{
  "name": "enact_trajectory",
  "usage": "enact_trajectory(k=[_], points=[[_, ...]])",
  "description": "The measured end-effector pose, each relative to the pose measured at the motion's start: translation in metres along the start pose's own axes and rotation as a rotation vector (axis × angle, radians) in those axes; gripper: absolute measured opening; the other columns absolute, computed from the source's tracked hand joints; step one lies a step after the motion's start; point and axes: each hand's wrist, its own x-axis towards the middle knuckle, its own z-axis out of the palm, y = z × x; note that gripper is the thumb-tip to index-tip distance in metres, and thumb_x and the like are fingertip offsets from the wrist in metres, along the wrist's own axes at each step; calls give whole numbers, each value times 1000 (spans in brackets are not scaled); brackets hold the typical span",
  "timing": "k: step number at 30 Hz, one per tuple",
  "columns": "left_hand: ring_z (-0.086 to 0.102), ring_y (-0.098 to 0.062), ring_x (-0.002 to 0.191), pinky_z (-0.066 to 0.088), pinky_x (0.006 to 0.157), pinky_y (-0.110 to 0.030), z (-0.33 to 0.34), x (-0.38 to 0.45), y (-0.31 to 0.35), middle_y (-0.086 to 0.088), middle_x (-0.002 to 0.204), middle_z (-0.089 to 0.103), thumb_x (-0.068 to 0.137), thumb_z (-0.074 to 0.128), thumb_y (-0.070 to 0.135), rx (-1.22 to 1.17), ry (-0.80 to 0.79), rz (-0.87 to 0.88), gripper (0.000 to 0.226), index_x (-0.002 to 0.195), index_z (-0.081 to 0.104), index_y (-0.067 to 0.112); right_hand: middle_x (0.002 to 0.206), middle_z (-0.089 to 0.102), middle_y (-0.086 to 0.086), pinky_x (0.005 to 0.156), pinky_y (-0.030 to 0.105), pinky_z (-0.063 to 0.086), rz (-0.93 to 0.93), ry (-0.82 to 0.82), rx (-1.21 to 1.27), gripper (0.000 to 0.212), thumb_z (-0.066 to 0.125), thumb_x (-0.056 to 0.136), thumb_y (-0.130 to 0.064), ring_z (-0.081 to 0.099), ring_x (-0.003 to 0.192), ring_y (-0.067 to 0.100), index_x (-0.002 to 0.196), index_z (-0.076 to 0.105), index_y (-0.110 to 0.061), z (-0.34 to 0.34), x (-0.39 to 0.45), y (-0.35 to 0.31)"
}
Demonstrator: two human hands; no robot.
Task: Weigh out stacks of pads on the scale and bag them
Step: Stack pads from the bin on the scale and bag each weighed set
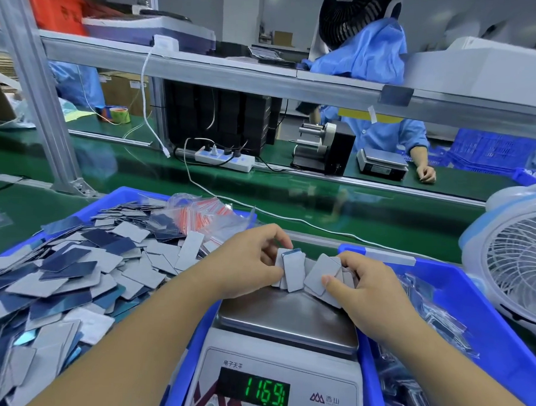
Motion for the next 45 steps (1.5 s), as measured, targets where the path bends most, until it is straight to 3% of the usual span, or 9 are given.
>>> enact_trajectory(k=[6,16,20,23,27,33,37,41,45], points=[[57,-4,68,53,68,-21,12,-5,9,13,77,65,77,75,15,-44,-69,82,22,92,66,28,53,53,-24,53,11,37,3,12,-42,24,70,81,-29,48,55,0,66,51,-31,3,-2,-5],[60,-4,72,53,75,-24,13,-4,12,15,78,67,79,82,24,96,-59,86,22,89,64,30,56,66,4,42,23,46,102,-189,226,17,61,79,-17,63,44,17,83,62,-33,-2,-1,-8],[52,3,88,40,74,-7,9,-5,11,21,100,50,70,88,37,210,11,121,54,110,53,48,64,67,0,44,25,48,53,-235,260,13,62,76,-25,63,47,16,86,64,-34,-4,-2,-6],[53,6,110,47,88,-15,7,-7,12,28,120,54,78,83,31,183,-105,140,59,128,55,47,69,68,-5,48,24,51,10,-250,250,22,60,69,-39,65,50,13,91,64,-37,-3,-2,-7],[61,3,102,50,92,-26,8,-7,16,25,108,69,87,75,26,252,-98,149,33,117,68,36,79,71,-10,59,20,54,-21,-295,276,29,64,76,-24,69,66,10,98,66,-43,-5,0,-8],[50,13,112,36,90,0,12,-5,9,23,130,61,89,72,31,372,-79,151,55,140,52,40,96,51,-25,72,10,41,-160,-238,16,45,62,79,-21,53,89,-3,114,56,-49,-2,-2,-11],[51,2,119,41,103,-23,18,-5,8,19,136,57,91,69,33,428,-90,135,61,145,42,40,92,43,-20,72,17,37,-222,-247,-135,42,59,85,-43,46,89,-5,125,48,-46,0,-5,-14],[49,20,91,36,78,-4,19,-5,11,33,105,60,92,68,27,396,-45,166,57,144,47,38,94,48,-23,80,7,34,-219,-132,-91,48,62,89,-39,45,95,-11,135,52,-35,-2,-4,-13],[43,15,112,31,94,-8,16,-4,11,22,136,52,93,65,29,449,-83,146,69,151,32,45,93,47,-22,77,3,32,-210,-157,-130,50,64,87,-38,43,91,-13,135,51,-31,1,-4,-13]])
